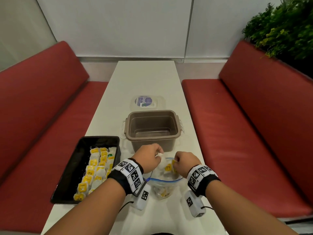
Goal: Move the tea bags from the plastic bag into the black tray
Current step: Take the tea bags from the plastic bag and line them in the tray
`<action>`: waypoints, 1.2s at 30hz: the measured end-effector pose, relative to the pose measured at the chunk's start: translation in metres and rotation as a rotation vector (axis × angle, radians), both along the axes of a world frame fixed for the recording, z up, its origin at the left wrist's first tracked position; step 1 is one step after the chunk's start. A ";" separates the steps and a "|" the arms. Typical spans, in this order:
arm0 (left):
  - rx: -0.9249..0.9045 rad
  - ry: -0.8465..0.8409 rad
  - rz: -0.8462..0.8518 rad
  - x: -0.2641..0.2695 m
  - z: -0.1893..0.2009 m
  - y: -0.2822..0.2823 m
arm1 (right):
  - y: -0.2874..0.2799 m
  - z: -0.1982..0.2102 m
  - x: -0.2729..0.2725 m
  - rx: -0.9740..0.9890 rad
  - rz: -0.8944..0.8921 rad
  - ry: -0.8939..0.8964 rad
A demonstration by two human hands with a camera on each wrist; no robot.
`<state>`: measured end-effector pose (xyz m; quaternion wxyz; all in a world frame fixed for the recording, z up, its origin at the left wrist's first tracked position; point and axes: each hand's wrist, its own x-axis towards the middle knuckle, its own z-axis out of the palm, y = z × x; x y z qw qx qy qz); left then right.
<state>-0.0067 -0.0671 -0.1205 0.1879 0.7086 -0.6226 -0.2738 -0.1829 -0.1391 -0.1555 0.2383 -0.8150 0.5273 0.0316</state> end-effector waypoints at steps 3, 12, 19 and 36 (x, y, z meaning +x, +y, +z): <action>-0.049 0.062 -0.034 0.022 0.022 0.004 | 0.005 0.013 0.008 -0.054 -0.014 -0.028; -0.109 0.028 0.064 0.130 0.077 0.026 | 0.036 0.091 0.080 -0.128 0.111 -0.237; -0.149 -0.138 0.355 0.232 0.072 0.074 | 0.056 0.110 0.207 0.022 0.190 -0.356; 0.231 -0.061 0.363 0.300 -0.003 0.120 | 0.055 0.010 0.367 0.282 0.096 0.202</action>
